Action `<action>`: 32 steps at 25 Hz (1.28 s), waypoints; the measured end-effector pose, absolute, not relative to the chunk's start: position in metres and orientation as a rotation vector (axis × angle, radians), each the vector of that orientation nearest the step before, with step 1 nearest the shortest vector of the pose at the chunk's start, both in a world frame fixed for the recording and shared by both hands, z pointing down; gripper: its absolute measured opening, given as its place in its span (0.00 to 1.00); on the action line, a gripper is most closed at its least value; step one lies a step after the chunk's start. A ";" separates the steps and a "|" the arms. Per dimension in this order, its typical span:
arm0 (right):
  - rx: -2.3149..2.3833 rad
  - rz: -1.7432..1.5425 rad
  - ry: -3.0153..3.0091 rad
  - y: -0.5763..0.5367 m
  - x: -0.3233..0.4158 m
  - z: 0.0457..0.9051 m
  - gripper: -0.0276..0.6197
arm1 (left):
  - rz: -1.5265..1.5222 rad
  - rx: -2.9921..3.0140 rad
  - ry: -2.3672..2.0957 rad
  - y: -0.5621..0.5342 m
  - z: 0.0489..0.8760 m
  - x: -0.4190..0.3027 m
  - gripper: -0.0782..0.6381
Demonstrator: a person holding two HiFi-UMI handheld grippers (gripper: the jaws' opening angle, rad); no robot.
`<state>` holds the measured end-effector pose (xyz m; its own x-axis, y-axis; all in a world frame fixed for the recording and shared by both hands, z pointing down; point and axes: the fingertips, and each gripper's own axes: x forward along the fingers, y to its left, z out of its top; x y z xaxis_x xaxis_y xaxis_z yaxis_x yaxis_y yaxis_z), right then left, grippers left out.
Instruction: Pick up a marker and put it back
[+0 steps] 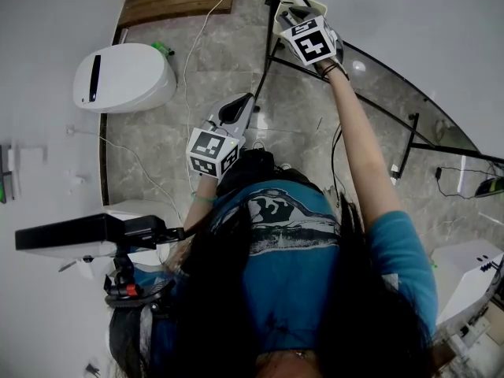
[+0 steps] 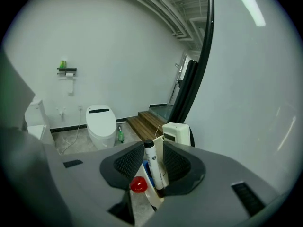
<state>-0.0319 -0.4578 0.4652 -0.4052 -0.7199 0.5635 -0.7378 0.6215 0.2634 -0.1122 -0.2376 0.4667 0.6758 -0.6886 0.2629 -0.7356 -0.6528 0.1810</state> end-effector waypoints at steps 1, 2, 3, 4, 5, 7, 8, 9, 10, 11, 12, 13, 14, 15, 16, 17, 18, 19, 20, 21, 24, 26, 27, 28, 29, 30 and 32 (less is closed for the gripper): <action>1.144 0.066 -2.204 -0.458 -0.032 0.466 0.23 | 0.248 2.618 -1.138 -0.237 0.467 -0.112 0.12; 1.157 0.096 -2.216 -0.457 -0.031 0.466 0.27 | 0.249 2.616 -1.137 -0.237 0.468 -0.112 0.12; 1.174 0.123 -2.232 -0.457 -0.030 0.464 0.28 | 0.250 2.616 -1.136 -0.237 0.468 -0.112 0.12; 1.192 0.145 -2.249 -0.455 -0.028 0.462 0.28 | 0.250 2.616 -1.136 -0.237 0.468 -0.113 0.12; 1.210 0.164 -2.269 -0.453 -0.027 0.458 0.28 | 0.250 2.617 -1.136 -0.237 0.468 -0.112 0.12; 1.241 0.196 -2.320 -0.446 -0.025 0.448 0.28 | 0.249 2.620 -1.133 -0.237 0.468 -0.112 0.12; 1.257 0.214 -2.349 -0.440 -0.024 0.443 0.28 | 0.249 2.621 -1.130 -0.237 0.468 -0.111 0.12; 1.274 0.235 -2.378 -0.434 -0.023 0.438 0.28 | 0.249 2.624 -1.126 -0.237 0.467 -0.109 0.12; 1.294 0.261 -2.404 -0.427 -0.022 0.435 0.28 | 0.249 2.627 -1.122 -0.237 0.467 -0.108 0.12; 1.314 0.292 -2.429 -0.420 -0.020 0.432 0.28 | 0.250 2.630 -1.118 -0.237 0.466 -0.107 0.12; 1.330 0.330 -2.456 -0.411 -0.019 0.430 0.28 | 0.250 2.633 -1.113 -0.237 0.466 -0.106 0.12; 1.341 0.372 -2.484 -0.402 -0.019 0.430 0.28 | 0.251 2.635 -1.108 -0.236 0.466 -0.105 0.12; 1.351 0.415 -2.511 -0.392 -0.019 0.430 0.28 | 0.251 2.637 -1.103 -0.235 0.466 -0.104 0.12; 1.361 0.457 -2.535 -0.381 -0.018 0.430 0.28 | 0.252 2.638 -1.098 -0.234 0.467 -0.104 0.12; 1.372 0.495 -2.555 -0.371 -0.018 0.431 0.28 | 0.254 2.639 -1.094 -0.234 0.467 -0.104 0.12; 1.381 0.531 -2.570 -0.360 -0.018 0.432 0.28 | 0.255 2.640 -1.089 -0.233 0.467 -0.104 0.12; 1.387 0.563 -2.580 -0.348 -0.018 0.434 0.28 | 0.255 2.640 -1.085 -0.231 0.468 -0.105 0.12; 1.390 0.591 -2.587 -0.336 -0.018 0.437 0.28 | 0.252 2.640 -1.081 -0.230 0.468 -0.105 0.12; 1.392 0.614 -2.591 -0.326 -0.018 0.438 0.28 | 0.249 2.640 -1.079 -0.229 0.467 -0.105 0.12; 1.394 0.630 -2.594 -0.316 -0.017 0.439 0.27 | 0.246 2.638 -1.079 -0.229 0.467 -0.105 0.12; 1.403 0.652 -2.596 -0.291 -0.017 0.439 0.22 | 0.238 2.628 -1.087 -0.228 0.465 -0.106 0.12; 1.409 0.660 -2.587 -0.275 -0.017 0.442 0.16 | 0.236 2.624 -1.089 -0.224 0.467 -0.107 0.12; 1.410 0.664 -2.584 -0.267 -0.017 0.444 0.14 | 0.233 2.624 -1.091 -0.223 0.468 -0.107 0.12; 1.409 0.670 -2.582 -0.260 -0.017 0.446 0.13 | 0.230 2.625 -1.095 -0.221 0.469 -0.107 0.12; 1.406 0.677 -2.584 -0.254 -0.017 0.448 0.11 | 0.227 2.625 -1.101 -0.220 0.469 -0.107 0.12; 1.401 0.683 -2.586 -0.249 -0.016 0.449 0.10 | 0.224 2.625 -1.108 -0.219 0.469 -0.106 0.12; 1.391 0.695 -2.595 -0.234 -0.007 0.448 0.08 | 0.218 2.621 -1.126 -0.212 0.465 -0.098 0.12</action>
